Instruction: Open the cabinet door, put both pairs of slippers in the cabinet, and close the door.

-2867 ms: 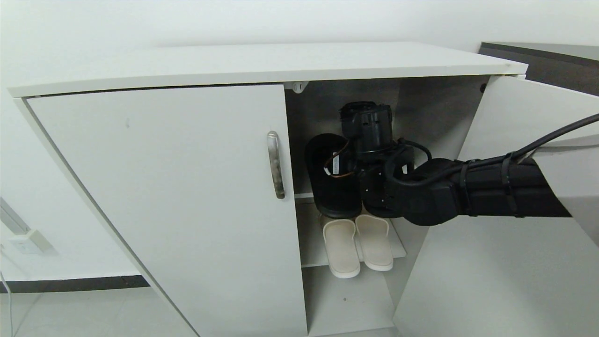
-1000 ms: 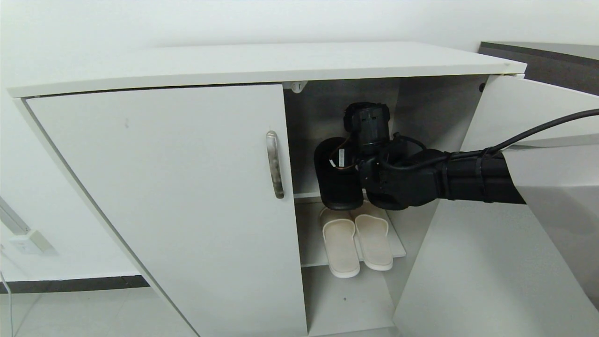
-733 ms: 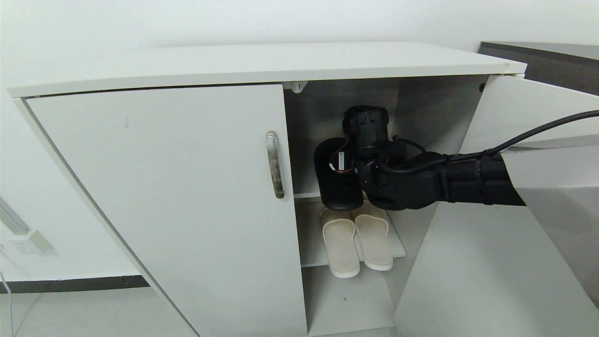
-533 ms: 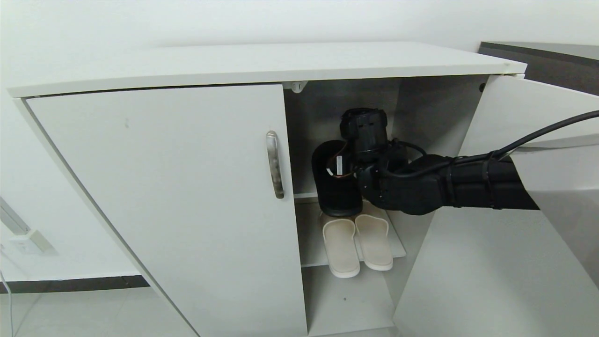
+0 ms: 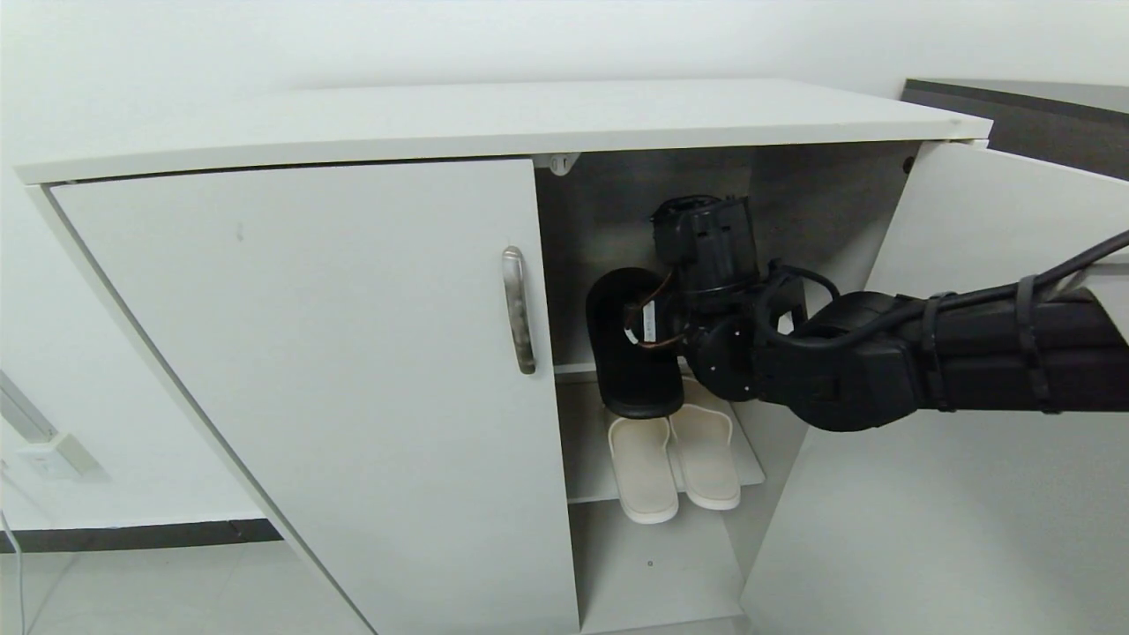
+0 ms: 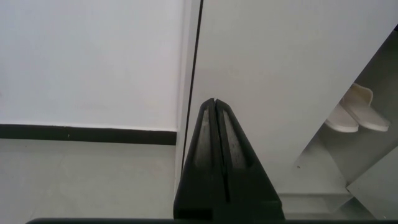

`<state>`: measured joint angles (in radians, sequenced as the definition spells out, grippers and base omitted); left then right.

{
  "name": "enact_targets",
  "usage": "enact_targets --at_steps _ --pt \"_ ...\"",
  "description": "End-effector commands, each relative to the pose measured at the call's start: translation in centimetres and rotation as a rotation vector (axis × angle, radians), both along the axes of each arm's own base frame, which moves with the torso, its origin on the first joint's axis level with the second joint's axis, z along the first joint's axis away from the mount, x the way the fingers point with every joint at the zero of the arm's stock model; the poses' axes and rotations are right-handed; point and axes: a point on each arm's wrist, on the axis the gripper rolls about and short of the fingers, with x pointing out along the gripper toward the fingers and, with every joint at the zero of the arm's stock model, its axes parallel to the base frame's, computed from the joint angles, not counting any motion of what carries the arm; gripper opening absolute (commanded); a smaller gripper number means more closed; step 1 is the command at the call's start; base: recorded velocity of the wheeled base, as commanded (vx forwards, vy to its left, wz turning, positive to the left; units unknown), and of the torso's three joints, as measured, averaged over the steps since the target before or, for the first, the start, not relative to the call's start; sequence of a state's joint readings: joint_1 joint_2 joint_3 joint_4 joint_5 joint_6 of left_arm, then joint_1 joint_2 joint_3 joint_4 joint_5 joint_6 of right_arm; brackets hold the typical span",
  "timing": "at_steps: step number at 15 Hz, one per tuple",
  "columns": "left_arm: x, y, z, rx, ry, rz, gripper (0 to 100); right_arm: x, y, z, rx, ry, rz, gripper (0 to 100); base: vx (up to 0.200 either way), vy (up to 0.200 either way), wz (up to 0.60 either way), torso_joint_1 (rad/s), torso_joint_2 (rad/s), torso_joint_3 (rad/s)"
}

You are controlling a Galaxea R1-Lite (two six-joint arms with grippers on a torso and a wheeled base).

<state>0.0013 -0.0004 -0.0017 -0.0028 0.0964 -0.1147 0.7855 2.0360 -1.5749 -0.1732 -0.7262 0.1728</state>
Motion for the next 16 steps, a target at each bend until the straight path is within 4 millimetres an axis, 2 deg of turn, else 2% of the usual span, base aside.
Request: enact_targets --at_steps 1,3,6,9,11,12,14,16 --pt "0.0 0.0 0.0 0.000 0.000 0.001 0 -0.7 -0.5 0.3 -0.001 0.002 0.005 100 0.000 0.000 0.00 0.000 0.00 0.000" --pt "0.0 0.0 0.0 0.000 0.000 0.001 0 -1.5 -0.8 0.3 0.000 0.003 0.012 100 0.000 0.000 0.00 0.000 0.00 0.000" --pt "0.0 0.0 0.0 0.000 0.000 0.001 0 -4.6 -1.2 1.1 0.027 -0.002 0.068 100 0.000 0.000 0.00 0.000 0.00 0.000" --pt "0.0 0.0 0.0 0.000 0.000 -0.001 0 -10.1 -2.9 1.7 0.073 -0.006 0.241 100 0.000 0.000 0.00 0.000 0.00 0.000" --pt "0.0 0.0 0.0 0.001 0.000 -0.003 0 -12.2 -3.9 1.0 0.088 -0.008 0.314 100 0.000 0.000 0.00 0.000 0.00 0.000" --pt "0.0 0.0 0.0 0.000 0.000 -0.003 0 -13.1 -4.6 0.2 0.085 -0.003 0.326 0 0.000 0.000 0.00 0.000 0.00 0.000" --pt "0.0 0.0 0.0 0.001 0.002 -0.004 0 -14.9 -6.1 -0.6 0.080 -0.003 0.358 0 0.000 0.000 0.00 0.000 0.00 0.000" --pt "0.0 0.0 0.0 0.001 0.002 -0.004 0 -15.0 -6.2 -0.7 0.072 0.000 0.367 0 0.000 0.000 0.00 0.000 0.00 0.000"
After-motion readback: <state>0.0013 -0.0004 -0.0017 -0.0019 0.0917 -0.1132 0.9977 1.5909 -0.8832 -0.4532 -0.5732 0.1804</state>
